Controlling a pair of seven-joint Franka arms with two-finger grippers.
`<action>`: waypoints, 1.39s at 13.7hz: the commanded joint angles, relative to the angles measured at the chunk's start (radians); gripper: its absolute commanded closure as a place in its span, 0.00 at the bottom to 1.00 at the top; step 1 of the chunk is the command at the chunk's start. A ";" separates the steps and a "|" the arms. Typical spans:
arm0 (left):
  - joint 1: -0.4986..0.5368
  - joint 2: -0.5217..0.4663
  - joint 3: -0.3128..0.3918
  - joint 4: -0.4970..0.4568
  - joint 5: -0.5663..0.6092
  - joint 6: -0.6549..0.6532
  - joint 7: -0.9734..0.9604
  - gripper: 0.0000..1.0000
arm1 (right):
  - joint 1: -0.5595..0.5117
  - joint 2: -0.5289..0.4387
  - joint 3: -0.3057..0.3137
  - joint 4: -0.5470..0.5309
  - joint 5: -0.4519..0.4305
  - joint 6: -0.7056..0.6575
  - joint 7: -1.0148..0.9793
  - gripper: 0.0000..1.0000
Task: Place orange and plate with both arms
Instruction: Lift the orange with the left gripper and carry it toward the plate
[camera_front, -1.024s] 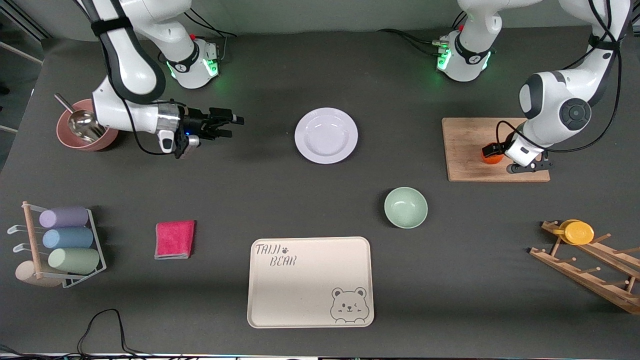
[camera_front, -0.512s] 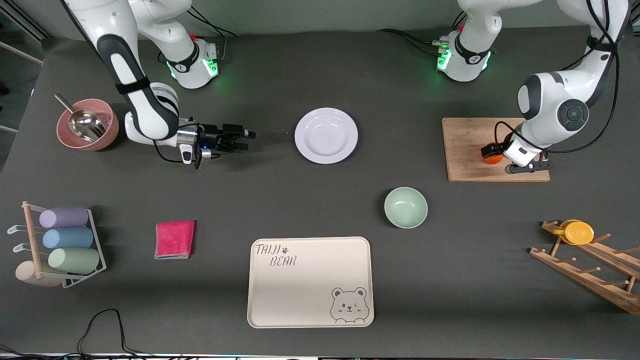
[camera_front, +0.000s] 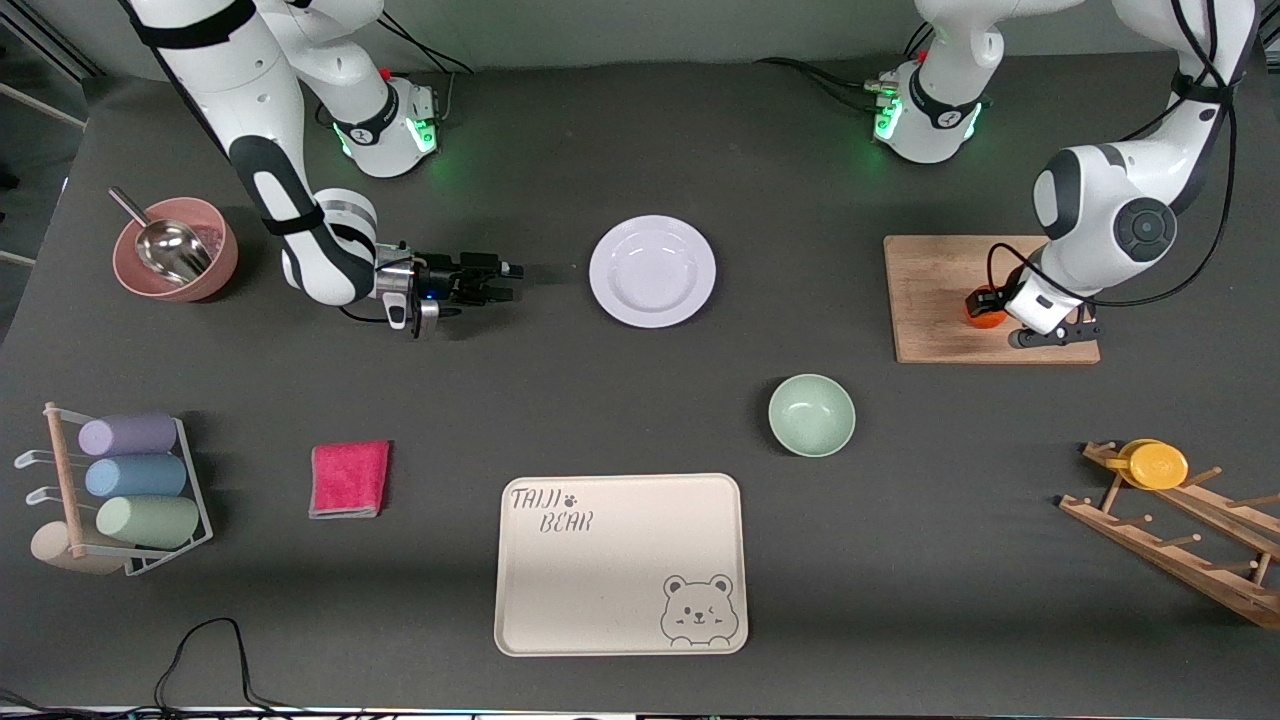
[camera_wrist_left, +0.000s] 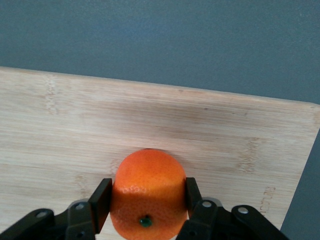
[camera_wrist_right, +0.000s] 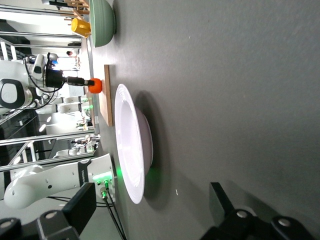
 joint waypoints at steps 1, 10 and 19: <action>-0.020 -0.023 0.003 0.016 -0.018 -0.022 0.005 1.00 | -0.009 0.034 0.005 0.015 0.031 -0.048 -0.042 0.00; -0.025 -0.058 0.003 0.559 -0.010 -0.707 0.014 1.00 | -0.010 0.048 0.003 0.016 0.031 -0.051 -0.042 0.43; -0.037 0.097 0.003 1.035 -0.003 -1.030 0.016 1.00 | -0.010 0.048 0.003 0.018 0.029 -0.054 -0.041 0.53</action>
